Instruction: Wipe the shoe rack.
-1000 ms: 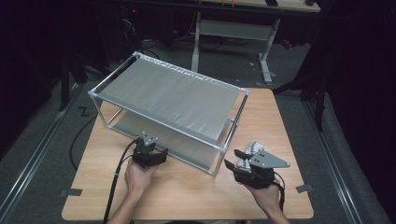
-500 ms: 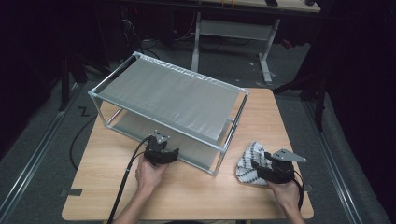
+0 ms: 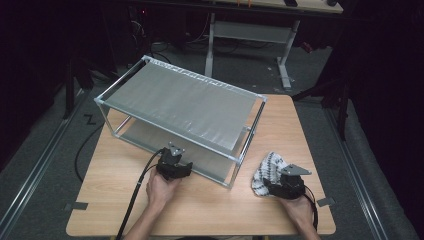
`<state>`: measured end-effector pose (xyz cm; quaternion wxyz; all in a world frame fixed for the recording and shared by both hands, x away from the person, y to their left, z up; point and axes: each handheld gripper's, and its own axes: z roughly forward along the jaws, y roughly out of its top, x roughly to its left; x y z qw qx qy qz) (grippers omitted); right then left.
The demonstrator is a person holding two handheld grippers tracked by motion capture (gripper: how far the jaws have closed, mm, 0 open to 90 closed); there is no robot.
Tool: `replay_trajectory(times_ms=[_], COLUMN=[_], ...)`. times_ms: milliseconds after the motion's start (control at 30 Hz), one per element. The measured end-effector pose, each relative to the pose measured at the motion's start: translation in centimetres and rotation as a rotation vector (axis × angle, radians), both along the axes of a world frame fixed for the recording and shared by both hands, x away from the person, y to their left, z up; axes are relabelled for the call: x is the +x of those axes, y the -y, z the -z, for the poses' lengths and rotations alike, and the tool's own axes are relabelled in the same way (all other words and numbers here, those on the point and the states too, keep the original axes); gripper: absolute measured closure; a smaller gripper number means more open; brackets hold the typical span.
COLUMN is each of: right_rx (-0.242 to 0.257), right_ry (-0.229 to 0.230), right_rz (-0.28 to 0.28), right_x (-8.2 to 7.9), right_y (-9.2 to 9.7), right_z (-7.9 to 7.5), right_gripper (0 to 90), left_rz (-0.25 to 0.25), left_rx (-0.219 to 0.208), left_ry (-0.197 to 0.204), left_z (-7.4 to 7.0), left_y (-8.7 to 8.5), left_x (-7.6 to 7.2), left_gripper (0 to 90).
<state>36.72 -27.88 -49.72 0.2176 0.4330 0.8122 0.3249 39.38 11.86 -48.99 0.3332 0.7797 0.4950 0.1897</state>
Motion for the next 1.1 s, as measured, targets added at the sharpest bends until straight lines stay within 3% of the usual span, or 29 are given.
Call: replay_trajectory(times_ms=[100, 133, 233, 267, 367, 500, 633, 667, 800, 867, 1100], right_rx=[0.009, 0.008, 0.001, -0.012, -0.032, -0.04, 0.006, 0.02, 0.031, 0.037, 0.025], right_ry=[-0.004, -0.007, -0.011, -0.017, -0.006, 0.001, 0.025, 0.054, 0.078, 0.075, 0.049], right_rz=[-0.029, -0.039, -0.05, -0.06, -0.076, -0.094, -0.114, -0.153, -0.212, -0.254, -0.319], right_x=[0.0, -0.2, -0.3, -0.4, -0.5, -0.6, -0.7, -1.0, -1.5, -1.6, -1.6], right_y=[-0.1, -0.2, -0.5, -0.7, -1.0, -1.1, -1.6, -2.5, -4.2, -5.7, -8.3], right_z=[0.0, 0.0, -0.1, -0.3, -0.3, -0.4, -1.2, -2.1, -3.1, -3.2, -2.4], right_gripper=[47.8, 55.2, 62.3, 70.4, 75.6, 79.3, 79.8, 79.8, 79.7, 79.7, 79.7], left_rz=[-0.002, -0.002, 0.001, 0.002, 0.004, 0.01, 0.013, 0.014, 0.016, 0.019, 0.017], left_rx=[-0.006, -0.005, -0.005, -0.012, -0.013, -0.018, -0.017, -0.016, -0.015, -0.015, -0.021], left_ry=[0.013, 0.021, 0.023, 0.023, 0.021, 0.02, 0.013, 0.012, 0.009, 0.01, 0.015], left_z=[0.1, 0.2, 0.2, 0.2, 0.2, 0.2, 0.2, 0.2, 0.1, 0.2, 0.2], left_y=[-0.1, -0.1, -0.2, -0.3, -0.3, -0.4, -0.5, -0.5, -0.5, -0.6, -0.6], left_x=[-0.2, -0.4, -0.5, -0.6, -0.6, -0.8, -0.8, -0.8, -0.9, -0.9, -1.0], left_gripper=[34.8, 34.8, 35.0, 35.2, 35.4, 36.4, 36.6, 36.6, 36.6, 36.7, 36.7])
